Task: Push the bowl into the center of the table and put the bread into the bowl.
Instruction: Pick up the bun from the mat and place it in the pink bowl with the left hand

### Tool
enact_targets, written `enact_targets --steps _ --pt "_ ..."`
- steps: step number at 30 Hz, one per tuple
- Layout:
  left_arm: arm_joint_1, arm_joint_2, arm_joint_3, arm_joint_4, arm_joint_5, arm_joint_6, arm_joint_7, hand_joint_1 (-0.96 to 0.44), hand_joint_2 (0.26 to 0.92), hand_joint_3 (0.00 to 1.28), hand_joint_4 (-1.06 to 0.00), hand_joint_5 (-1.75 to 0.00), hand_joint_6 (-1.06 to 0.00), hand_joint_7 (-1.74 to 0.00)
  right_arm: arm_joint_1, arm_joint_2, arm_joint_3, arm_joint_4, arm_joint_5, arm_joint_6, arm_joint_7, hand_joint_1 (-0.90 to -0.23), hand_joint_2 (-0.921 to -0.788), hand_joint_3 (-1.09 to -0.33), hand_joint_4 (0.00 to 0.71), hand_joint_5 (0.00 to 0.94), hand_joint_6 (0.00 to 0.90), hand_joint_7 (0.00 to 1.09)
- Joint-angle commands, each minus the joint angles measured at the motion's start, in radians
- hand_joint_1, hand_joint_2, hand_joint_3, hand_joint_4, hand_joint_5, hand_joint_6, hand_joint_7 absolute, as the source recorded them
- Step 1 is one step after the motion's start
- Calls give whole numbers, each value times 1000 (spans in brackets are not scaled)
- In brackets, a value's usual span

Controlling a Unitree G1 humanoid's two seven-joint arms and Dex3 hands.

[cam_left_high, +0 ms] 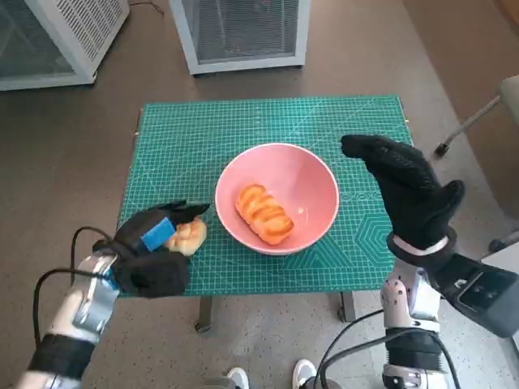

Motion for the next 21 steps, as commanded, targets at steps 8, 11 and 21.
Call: enact_targets --steps 8,11,21 --pt "15 40 -22 -1 14 -13 -15 -6 919 85 -714 -1090 -573 -1211 24 1 -8 2 0 2 -2 -557 -921 -587 317 1 5 681" --pt "34 61 -2 -72 -2 0 -45 -1 920 82 -714 -1116 -575 -1224 26 3 -8 0 0 3 -2 -557 -921 -587 317 1 6 679" --pt "105 101 164 -471 -96 108 -144 2 920 79 -711 -1129 -581 -1225 21 0 -10 4 3 3 4 -557 -921 -588 316 0 8 675"
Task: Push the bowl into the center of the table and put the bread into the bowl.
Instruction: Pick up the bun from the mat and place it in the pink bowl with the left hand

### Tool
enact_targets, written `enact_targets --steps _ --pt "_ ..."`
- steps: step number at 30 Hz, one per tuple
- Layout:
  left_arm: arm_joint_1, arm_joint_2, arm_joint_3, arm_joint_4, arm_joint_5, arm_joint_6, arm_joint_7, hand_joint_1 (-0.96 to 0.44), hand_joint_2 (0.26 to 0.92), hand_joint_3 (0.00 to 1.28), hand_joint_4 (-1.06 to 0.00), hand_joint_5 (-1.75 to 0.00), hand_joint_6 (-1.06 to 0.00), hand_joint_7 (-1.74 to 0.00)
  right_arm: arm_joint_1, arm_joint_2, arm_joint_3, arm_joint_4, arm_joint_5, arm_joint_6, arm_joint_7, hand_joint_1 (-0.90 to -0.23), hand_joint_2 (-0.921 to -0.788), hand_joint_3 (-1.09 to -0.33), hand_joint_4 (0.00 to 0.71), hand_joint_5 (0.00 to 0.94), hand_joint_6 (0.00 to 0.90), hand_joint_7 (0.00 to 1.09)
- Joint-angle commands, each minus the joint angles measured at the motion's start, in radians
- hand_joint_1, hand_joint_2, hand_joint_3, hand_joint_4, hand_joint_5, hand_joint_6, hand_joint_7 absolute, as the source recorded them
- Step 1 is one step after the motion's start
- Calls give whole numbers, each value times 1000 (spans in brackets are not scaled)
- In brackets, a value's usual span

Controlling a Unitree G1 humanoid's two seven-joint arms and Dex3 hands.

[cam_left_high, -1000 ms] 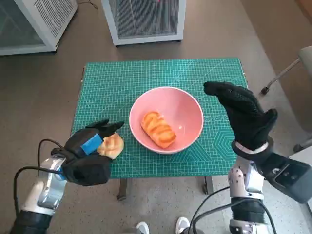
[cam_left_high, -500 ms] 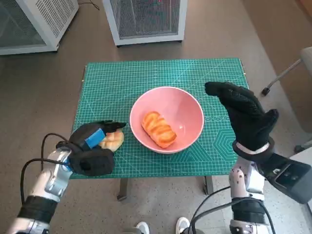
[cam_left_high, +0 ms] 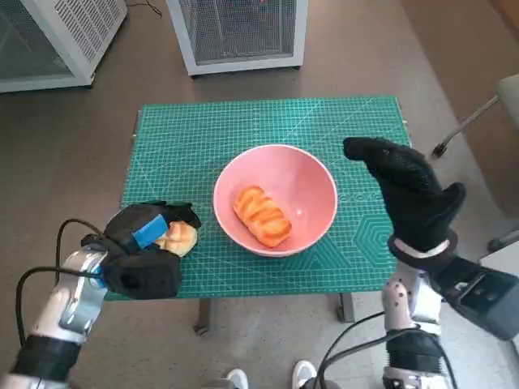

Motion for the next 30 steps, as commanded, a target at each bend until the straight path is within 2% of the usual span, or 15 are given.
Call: enact_targets --steps 1,6,10,16,23,30 --pt "21 13 104 -212 -55 27 1 2 920 75 -716 -1129 -586 -1215 13 -1 -2 7 3 3 4 -557 -921 -588 317 0 8 675" --pt "4 -14 158 -317 -68 -2 51 3 919 37 -764 -1105 -632 -1136 6 -1 -3 18 3 1 8 -557 -921 -586 317 1 9 673" --pt "-27 -41 161 -362 -63 -19 88 2 920 27 -771 -1110 -646 -1109 3 -1 -2 24 4 0 11 -557 -921 -586 317 1 10 672" --pt "-90 -83 110 -373 -43 -60 115 2 920 38 -750 -1145 -640 -1105 3 -1 -2 24 7 2 16 -557 -921 -588 321 2 10 672" --pt "-192 -140 22 -358 -30 -59 77 1 920 42 -740 -1160 -639 -1102 7 3 0 21 10 5 21 -557 -921 -589 323 3 10 673" --pt "-275 -215 -65 -288 13 -66 79 1 920 46 -740 -1141 -630 -1128 14 6 5 8 6 10 16 -557 -921 -591 323 3 9 675"
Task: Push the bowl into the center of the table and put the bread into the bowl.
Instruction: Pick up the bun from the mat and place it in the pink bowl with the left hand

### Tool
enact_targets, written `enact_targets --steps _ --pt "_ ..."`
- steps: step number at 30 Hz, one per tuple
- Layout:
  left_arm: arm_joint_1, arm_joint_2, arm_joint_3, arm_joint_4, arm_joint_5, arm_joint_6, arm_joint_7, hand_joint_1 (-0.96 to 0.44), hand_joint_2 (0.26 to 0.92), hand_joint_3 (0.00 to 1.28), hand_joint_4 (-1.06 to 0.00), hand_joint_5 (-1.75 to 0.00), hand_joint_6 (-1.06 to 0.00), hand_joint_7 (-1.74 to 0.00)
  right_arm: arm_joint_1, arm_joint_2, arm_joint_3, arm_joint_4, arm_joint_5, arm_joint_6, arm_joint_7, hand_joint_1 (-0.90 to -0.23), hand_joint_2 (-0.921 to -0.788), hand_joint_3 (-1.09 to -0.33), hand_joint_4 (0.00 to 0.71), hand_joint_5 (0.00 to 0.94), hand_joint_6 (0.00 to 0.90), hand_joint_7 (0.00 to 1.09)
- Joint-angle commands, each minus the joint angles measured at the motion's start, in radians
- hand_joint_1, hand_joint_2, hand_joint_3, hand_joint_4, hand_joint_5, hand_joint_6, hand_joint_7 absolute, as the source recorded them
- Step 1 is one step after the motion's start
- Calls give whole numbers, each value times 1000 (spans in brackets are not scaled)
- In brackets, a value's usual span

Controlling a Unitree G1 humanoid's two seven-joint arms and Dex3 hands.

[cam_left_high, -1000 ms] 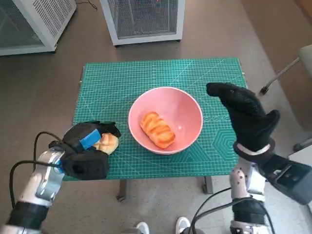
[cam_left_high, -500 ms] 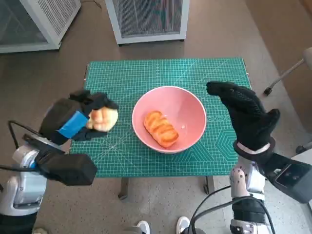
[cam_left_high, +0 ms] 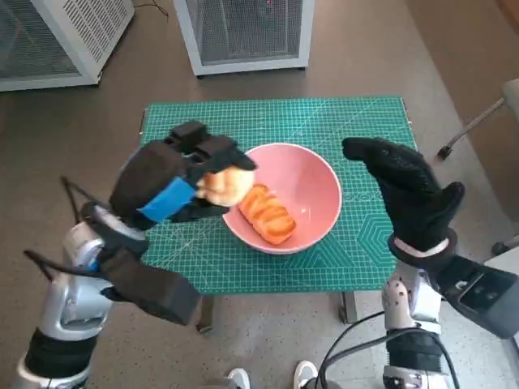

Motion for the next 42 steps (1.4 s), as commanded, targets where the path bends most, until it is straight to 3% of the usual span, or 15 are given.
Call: enact_targets --steps 1,18,22,23,24,27,30,34,42 --pt "-64 -49 -60 62 28 -15 -4 1 920 50 -736 -1141 -624 -1141 18 5 5 -5 4 11 2 -557 -921 -591 324 3 10 677" --pt "-203 -177 -193 467 71 -159 72 1 920 79 -695 -1121 -594 -1237 47 7 5 -29 -8 9 -16 -560 -921 -595 335 8 3 702" --pt "-201 -186 -205 508 79 -129 48 0 921 187 -582 -1253 -459 -1355 53 8 5 -37 -15 9 -24 -563 -921 -596 336 8 2 704" --pt "-199 -188 -207 511 81 -119 40 -42 896 188 -503 -1034 -405 -1131 53 7 5 -38 -16 9 -26 -565 -921 -596 336 8 1 705" --pt "-193 -187 -210 509 83 -106 28 -57 893 175 -495 -918 -402 -1021 55 7 6 -39 -17 9 -28 -566 -921 -596 336 8 1 705" --pt "-174 -178 -215 493 88 -81 8 -206 905 65 -422 -345 -349 -556 59 7 7 -44 -18 11 -33 -568 -921 -597 337 8 0 707" --pt "-161 -164 -223 474 111 -62 4 -327 911 26 -337 -117 -294 -378 60 7 8 -46 -20 11 -39 -568 -921 -597 337 8 0 708" --pt "-151 -147 -229 470 138 -57 8 -465 918 20 -222 -31 -236 -284 59 10 12 -45 -25 9 -48 -566 -921 -597 338 8 0 708" --pt "-128 -116 -213 465 133 -92 26 -748 921 240 -71 -1 -136 -196 55 10 21 -42 -35 3 -64 -568 -921 -601 339 7 -1 707"
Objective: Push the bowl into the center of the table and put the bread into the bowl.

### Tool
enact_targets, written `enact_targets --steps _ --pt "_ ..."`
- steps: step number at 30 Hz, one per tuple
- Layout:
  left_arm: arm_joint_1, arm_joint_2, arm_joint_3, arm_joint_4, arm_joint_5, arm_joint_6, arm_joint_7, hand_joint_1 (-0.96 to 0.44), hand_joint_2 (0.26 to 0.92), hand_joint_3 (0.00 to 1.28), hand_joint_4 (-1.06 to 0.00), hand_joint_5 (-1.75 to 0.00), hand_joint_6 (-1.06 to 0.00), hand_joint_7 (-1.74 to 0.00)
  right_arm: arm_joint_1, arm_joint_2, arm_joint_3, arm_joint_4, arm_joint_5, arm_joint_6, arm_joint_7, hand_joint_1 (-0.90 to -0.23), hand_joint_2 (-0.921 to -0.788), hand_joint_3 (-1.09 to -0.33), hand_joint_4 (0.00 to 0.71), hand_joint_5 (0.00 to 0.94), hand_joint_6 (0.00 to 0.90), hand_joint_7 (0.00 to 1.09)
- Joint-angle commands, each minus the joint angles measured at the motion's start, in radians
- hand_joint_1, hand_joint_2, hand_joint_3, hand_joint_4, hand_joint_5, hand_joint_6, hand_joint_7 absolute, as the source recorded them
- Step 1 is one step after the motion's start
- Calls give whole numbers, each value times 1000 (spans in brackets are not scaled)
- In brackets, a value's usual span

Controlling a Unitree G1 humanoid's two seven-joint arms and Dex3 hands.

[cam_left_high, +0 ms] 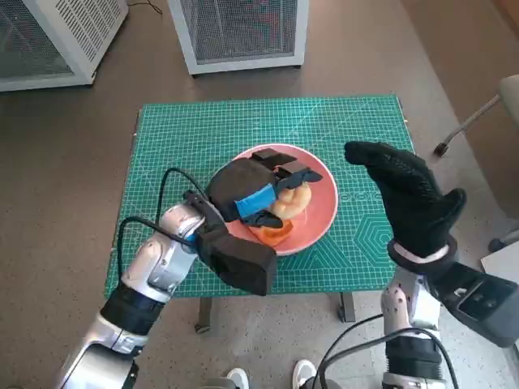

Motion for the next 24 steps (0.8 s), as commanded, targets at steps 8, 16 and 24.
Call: enact_targets --steps 8,16,24 --pt "54 24 68 -62 -99 -18 -14 -810 921 338 -53 0 -114 -179 10 -1 7 10 -13 3 -10 -570 -921 -603 339 7 -1 707" --pt "94 0 153 -146 -287 43 -98 -812 921 338 -52 0 -112 -175 -7 -6 5 12 -6 14 -10 -570 -921 -601 344 9 0 707" --pt "146 -34 268 -290 -530 110 -168 -756 921 317 -36 0 -121 -171 -39 -16 -5 -4 -11 26 -34 -577 -921 -589 352 9 23 681"
